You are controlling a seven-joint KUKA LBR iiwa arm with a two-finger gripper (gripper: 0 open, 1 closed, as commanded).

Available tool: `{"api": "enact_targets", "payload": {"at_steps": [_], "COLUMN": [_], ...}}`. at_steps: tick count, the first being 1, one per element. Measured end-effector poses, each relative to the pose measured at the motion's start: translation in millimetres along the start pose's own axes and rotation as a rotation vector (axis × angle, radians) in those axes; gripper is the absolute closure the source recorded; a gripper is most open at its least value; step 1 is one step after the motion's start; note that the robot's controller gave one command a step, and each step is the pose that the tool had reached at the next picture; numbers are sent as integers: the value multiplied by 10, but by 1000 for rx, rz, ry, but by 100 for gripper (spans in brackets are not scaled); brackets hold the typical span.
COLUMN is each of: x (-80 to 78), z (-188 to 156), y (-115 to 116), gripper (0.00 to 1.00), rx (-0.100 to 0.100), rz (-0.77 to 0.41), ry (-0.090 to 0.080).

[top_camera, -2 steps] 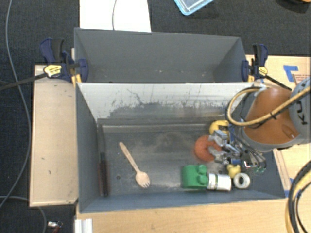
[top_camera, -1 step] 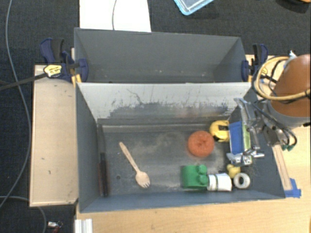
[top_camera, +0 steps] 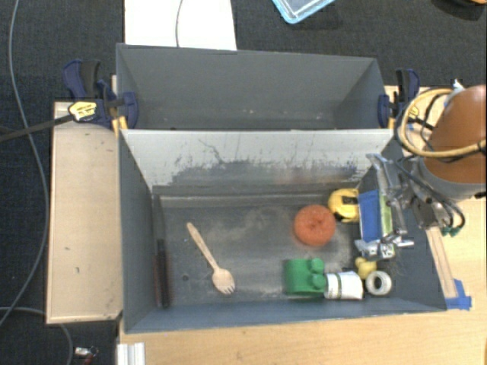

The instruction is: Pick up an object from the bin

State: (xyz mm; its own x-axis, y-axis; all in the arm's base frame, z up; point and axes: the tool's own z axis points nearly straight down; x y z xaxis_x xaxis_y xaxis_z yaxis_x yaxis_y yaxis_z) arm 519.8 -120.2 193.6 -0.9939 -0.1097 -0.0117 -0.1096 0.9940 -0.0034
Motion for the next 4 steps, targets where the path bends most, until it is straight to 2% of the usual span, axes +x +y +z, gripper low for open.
{"api": "enact_targets", "payload": {"at_steps": [1, 2, 3, 4], "x": [-289, -516, -400, -524], "z": [300, 552, 904, 877], "y": [-162, -69, -272, 71], "gripper": [100, 100, 100, 100], "rx": [4, 2, -12, 2], "rz": [-105, -237, -248, -33], "ry": [-10, -7, -9, -15]}}
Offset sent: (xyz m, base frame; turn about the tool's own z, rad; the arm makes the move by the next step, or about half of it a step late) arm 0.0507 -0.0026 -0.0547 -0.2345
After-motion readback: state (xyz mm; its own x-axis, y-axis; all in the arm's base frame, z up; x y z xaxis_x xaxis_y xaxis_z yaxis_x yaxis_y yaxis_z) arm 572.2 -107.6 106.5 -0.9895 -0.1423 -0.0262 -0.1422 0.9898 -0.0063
